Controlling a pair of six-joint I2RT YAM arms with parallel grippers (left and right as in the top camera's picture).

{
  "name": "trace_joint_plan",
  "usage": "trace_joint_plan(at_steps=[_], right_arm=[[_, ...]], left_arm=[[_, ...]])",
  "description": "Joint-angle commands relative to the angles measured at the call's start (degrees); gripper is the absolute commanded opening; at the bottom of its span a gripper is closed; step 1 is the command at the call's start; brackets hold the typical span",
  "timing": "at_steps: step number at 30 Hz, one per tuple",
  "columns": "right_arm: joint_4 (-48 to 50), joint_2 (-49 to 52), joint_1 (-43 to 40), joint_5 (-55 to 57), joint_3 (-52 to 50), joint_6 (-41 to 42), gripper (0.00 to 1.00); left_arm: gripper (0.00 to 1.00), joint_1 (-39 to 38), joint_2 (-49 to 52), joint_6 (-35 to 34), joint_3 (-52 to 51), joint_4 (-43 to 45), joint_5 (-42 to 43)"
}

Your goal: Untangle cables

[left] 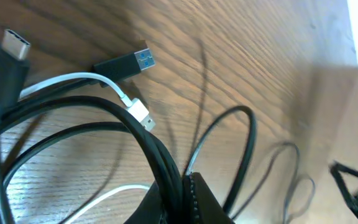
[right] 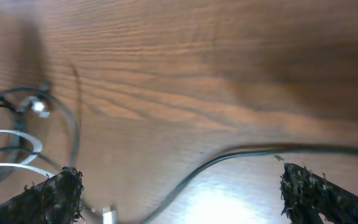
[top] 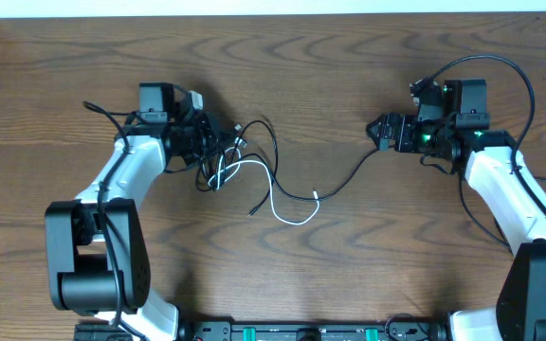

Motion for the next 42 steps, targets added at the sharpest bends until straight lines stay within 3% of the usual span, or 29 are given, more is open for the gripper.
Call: trace_joint_plan(at_steps=[1,5,11,14,18,21,23,26,35,42], right_arm=[[1.4,-0.3,0.4,-8.6,-0.1,9.9,0.99],[4.9,-0.3,1.9,-17.6,-0.1,11.1,0.99],[5.0,-0.3,7.4,-12.8,-0.1,16.1,0.91],[7.0,-0.3,10.4,-12.2,-0.1,19.5,0.99],[14.2,-0.3,13.9,-12.1,-0.1,21.1,0.97],[21.4,-0.3,15.1,-11.9,-0.1,24.9,0.71],[24.3,-0.3,16.1,-9.5,-0.1,26.9,0.45],[24.3,-0.3,18.4,-1.2,-0.1,28.4,0.37],[24.0,1.5,28.0,13.6,-0.1,28.3,0.47],[32.7,8.0,32.6,14.5,-0.1,28.3,0.49]], left_arm=[[0.08,0.9,-1.3,5.8,-0.6,-0.9,5.7],[0.08,0.5,-1.3,5.8,-0.6,-1.2,5.7],[0.08,0.5,-1.3,5.9,-0.6,-1.1,5.5],[0.08,0.5,-1.3,6.1,-0.6,-1.2,3.8],[0.08,0.5,-1.3,6.1,-0.6,-1.2,1.5],[0.08,0.5,-1.3,6.1,-0.6,-1.4,1.5],[0.08,0.5,-1.3,6.3,-0.6,-1.4,1.5],[0.08,0.5,-1.3,7.1,-0.6,-1.2,1.5],[0.08,0.5,-1.3,7.1,-0.6,-1.1,1.5],[0.08,0.5,-1.3,7.1,-0.6,-1.1,1.5]])
